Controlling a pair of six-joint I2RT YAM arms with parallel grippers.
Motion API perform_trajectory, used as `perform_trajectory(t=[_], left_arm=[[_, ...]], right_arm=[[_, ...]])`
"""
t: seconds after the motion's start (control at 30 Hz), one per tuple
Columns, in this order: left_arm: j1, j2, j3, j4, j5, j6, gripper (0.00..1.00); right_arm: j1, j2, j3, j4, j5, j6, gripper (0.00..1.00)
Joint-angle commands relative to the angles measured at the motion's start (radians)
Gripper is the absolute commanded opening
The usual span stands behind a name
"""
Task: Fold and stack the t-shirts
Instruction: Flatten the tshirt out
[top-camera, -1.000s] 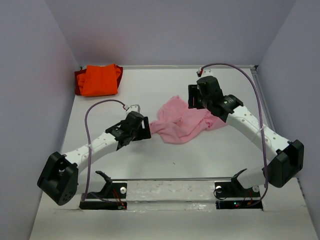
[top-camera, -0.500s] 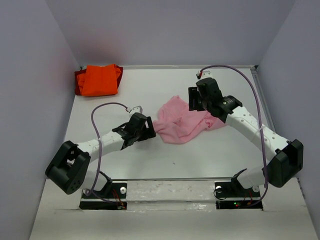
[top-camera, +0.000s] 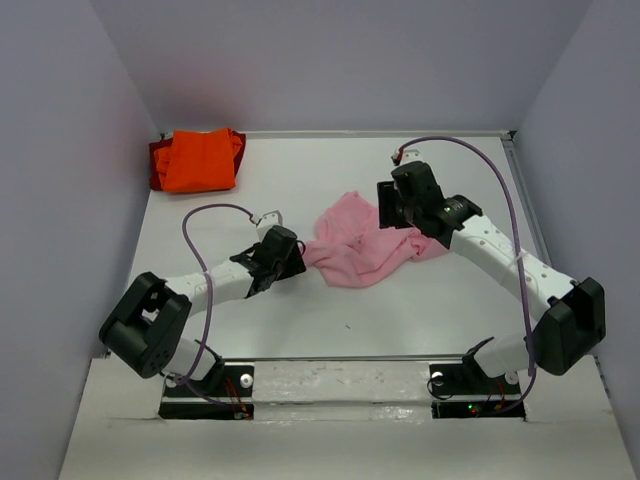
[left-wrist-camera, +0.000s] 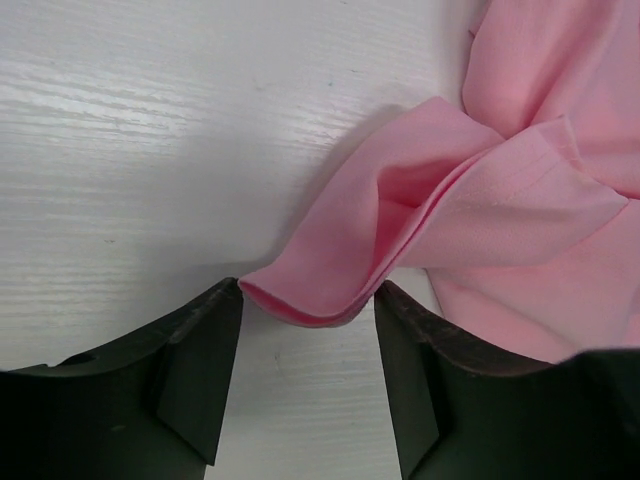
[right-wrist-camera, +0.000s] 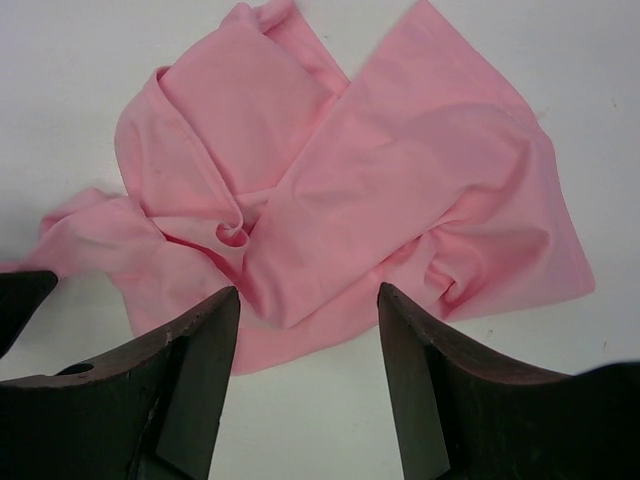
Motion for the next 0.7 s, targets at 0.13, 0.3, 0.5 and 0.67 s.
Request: perform_trajectory(t=[0.13, 0.3, 0.5, 0.67], left_arm=[[-0.003, -0.044, 0.009, -0.041, -0.147, 0.005, 0.53], [-0.004, -0.029, 0.009, -0.033, -0.153, 0.01, 0.49], [-0.003, 0.007, 0.02, -0.03, -0.168, 0.01, 0.54], [-0.004, -0.003, 0.025, -0.052, -0.187, -0.016, 0.74]], right_arm=[[-0.006, 0.015, -0.017, 0.035, -0.036, -0.002, 0.61], [-0.006, 0.015, -0.03, 0.038, -0.036, -0.004, 0.61], [-0.006, 0.011, -0.042, 0.041, -0.047, -0.002, 0.61], [-0.006, 0.017, -0.048, 0.041, -0.062, -0.007, 0.61]])
